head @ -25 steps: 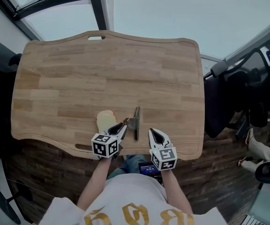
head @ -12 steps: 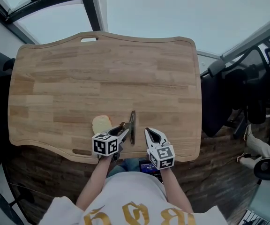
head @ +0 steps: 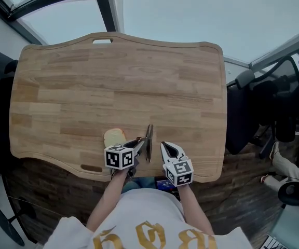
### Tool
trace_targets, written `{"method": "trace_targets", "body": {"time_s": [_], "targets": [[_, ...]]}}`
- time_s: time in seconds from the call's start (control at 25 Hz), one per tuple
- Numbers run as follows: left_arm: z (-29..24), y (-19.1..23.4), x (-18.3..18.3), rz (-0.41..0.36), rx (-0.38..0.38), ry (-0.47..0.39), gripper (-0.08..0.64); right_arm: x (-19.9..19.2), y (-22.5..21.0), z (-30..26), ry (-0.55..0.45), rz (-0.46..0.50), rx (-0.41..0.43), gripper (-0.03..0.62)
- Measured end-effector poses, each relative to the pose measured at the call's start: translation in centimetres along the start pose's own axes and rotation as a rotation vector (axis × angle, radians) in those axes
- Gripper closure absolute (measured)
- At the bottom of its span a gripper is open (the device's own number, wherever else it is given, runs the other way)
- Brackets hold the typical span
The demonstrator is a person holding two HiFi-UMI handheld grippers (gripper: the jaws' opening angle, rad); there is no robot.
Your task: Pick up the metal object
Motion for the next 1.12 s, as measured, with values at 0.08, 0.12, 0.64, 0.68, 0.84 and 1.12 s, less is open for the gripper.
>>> {"method": "trace_targets", "body": {"time_s": [0.08, 0.12, 0.64, 0.68, 0.84, 1.12], "targets": [[0.1, 0.2, 0.0, 0.023, -0.014, 0.001, 0.504, 0.0, 0.2, -0.3, 0.008, 0.006, 0.007, 0.581], [0.1, 0.3, 0.0, 0.036, -0.026, 0.0, 0.508, -0.1, 0.2, -0.4, 0.011, 0.007, 0.009, 0.58], [0.6, 0.2, -0.2, 0.08, -0.095, -0.017, 0.518, 0.1, -1.1, 0.8, -0.014, -0.013, -0.031, 0.581], [0.7, 0.1, -0.3, 0.077, -0.098, -0.021, 0.519, 0.1, -1.1, 0.9, -0.017, -0.013, -0.035, 0.581], [1.2, -0.3, -0.3, 0.055, -0.116, -0.046, 0.52, 0.2, -1.1, 1.6, -0.038, -0.02, -0.054, 0.581], [2.3, -1.0, -0.4, 0.051, -0.161, -0.124, 0.52, 0.0, -1.0, 3.0, -0.071, -0.026, -0.08, 0.581]]}}
Point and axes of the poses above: the fingertips, and each gripper's own axes: z backward along the fingers, y to its left, x out of its top, the point moved 10 cm from there along z, backward along the fingers, and after that the axes turned 15 degrees about y, right-handed, at the moved point
